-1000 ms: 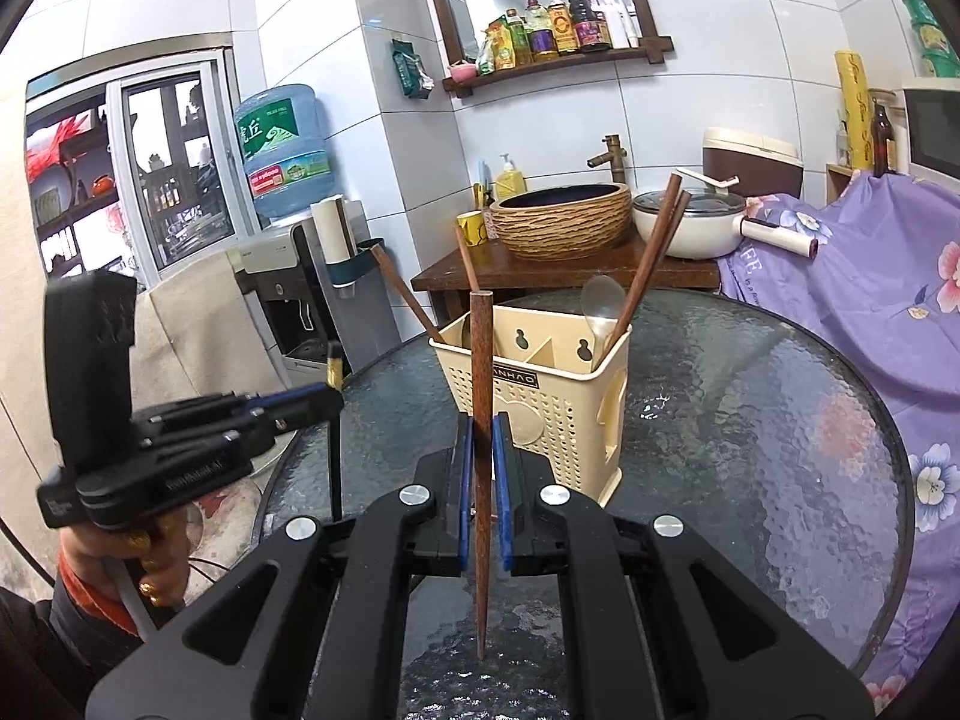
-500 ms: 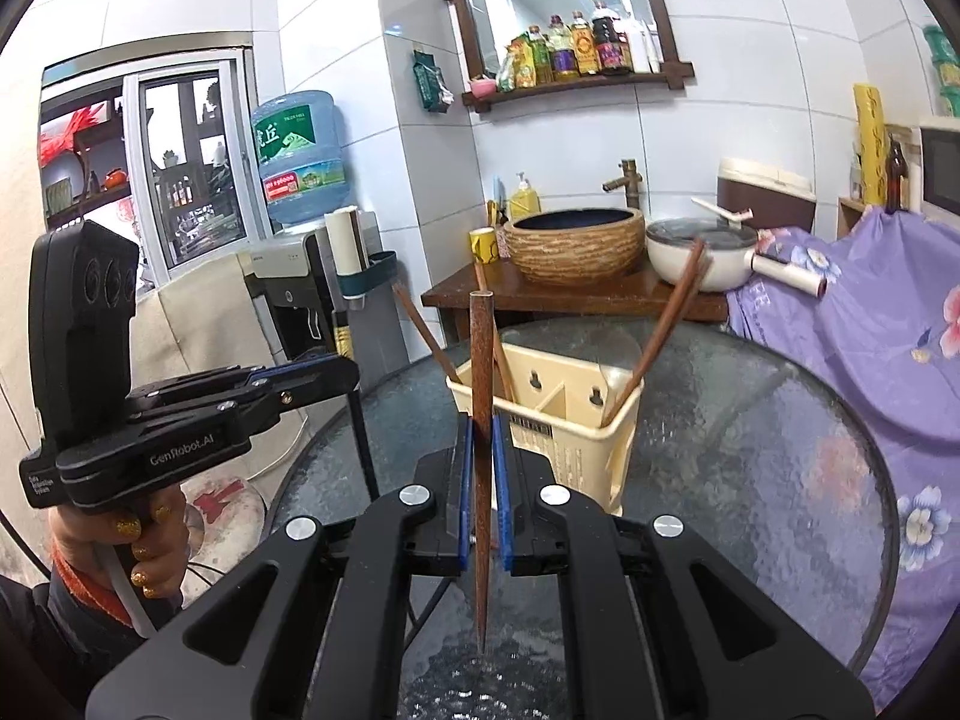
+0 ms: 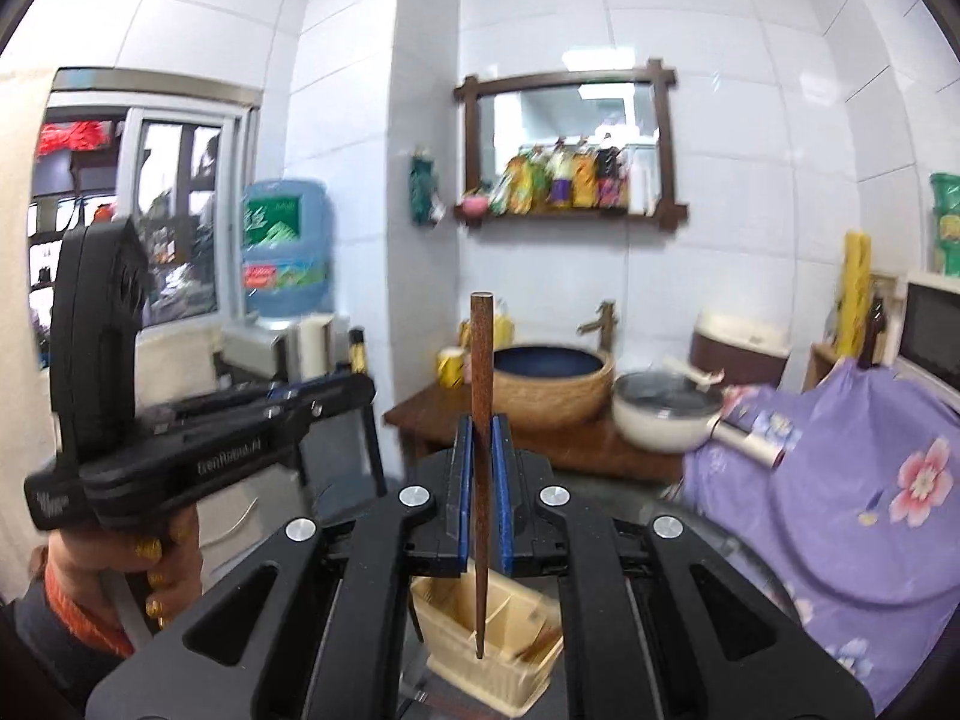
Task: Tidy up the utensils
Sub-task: 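Carry both chopsticks over the cream holder, lower them in and open both tools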
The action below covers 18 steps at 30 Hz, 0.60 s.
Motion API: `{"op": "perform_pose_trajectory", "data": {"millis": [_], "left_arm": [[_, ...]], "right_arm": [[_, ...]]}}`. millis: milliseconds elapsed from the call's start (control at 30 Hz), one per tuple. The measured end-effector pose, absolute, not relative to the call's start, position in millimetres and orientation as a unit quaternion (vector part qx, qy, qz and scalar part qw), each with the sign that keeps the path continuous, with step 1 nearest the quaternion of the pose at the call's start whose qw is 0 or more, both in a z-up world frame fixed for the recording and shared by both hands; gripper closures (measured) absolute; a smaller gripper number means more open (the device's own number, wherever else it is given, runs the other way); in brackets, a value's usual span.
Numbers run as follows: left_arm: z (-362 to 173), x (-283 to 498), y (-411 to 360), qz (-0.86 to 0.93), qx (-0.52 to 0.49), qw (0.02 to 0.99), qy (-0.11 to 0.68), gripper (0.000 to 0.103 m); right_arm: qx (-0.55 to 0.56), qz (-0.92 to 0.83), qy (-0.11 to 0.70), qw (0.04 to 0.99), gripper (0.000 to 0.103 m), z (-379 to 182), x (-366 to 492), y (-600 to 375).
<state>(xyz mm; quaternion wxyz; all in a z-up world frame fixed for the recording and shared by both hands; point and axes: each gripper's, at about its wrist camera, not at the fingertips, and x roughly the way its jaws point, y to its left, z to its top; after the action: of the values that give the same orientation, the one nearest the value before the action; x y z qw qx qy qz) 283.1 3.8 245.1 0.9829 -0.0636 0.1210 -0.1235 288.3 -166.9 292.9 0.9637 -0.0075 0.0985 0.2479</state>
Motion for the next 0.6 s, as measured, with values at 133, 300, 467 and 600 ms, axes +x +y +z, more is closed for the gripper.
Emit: {"op": "perform_pose_trajectory", "data": {"millis": [133, 300, 467, 600], "left_arm": [[234.9, 301.0, -7.4, -0.101, -0.055, 0.987, 0.114, 0.096], [203.0, 312.5, -19.2, -0.076, -0.04, 0.99, 0.113, 0.096], [167.5, 324.4, -21.8, -0.079, -0.044, 0.986, 0.143, 0.096], [145.4, 332.2, -20.1, -0.076, -0.049, 0.981, 0.17, 0.096]], "right_arm": [[-0.001, 0.223, 0.1, 0.97, 0.096, 284.9, 316.0, -164.4], [0.004, 0.205, 0.13, 0.97, 0.096, 242.9, 343.3, -160.0], [0.009, 0.208, 0.171, 0.963, 0.096, 201.4, 356.6, -155.7], [0.015, 0.207, 0.192, 0.959, 0.096, 178.7, 362.0, -154.3]]}}
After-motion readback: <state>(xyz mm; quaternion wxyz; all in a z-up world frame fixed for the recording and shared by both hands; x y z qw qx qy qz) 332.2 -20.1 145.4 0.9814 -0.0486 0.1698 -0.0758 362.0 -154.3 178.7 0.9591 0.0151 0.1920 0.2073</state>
